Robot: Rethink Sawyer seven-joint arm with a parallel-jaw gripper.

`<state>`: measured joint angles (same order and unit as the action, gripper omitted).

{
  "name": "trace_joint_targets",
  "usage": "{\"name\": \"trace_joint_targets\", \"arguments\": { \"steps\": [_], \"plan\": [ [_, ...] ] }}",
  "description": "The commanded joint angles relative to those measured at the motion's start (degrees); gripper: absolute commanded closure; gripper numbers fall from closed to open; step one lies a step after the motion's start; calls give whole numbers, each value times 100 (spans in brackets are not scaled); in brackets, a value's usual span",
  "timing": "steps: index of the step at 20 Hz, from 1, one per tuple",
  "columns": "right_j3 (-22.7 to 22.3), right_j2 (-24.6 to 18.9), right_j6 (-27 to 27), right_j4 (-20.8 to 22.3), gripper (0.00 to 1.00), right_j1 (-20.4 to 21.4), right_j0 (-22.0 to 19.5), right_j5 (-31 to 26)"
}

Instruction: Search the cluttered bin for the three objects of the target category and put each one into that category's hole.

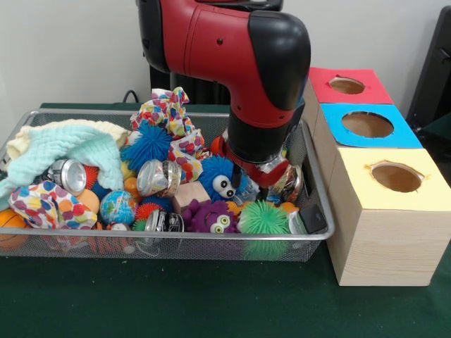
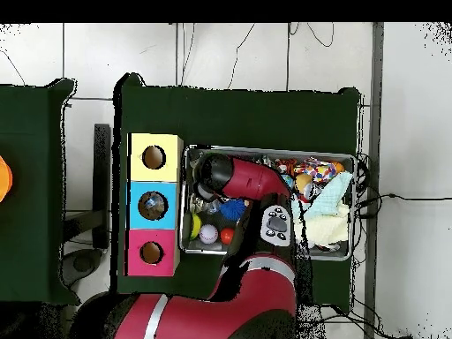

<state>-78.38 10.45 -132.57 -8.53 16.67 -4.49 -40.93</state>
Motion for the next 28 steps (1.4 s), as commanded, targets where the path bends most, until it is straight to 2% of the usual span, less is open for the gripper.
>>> {"name": "trace_joint_targets", "arguments": {
  "steps": [1, 11, 23, 26, 28],
  "plan": [
    [-138, -498, -202, 228, 0, -591, -222, 794],
    [-71, -769, -120, 193, 0, -1090, -405, 1263],
    [-47, -1057, -38, 150, 0, -1364, -620, 1310],
    [-80, -1201, 135, 188, 0, -1359, -724, 1240],
    [-145, -1405, 436, 272, 0, -1327, -877, 1206]
  ]
}}
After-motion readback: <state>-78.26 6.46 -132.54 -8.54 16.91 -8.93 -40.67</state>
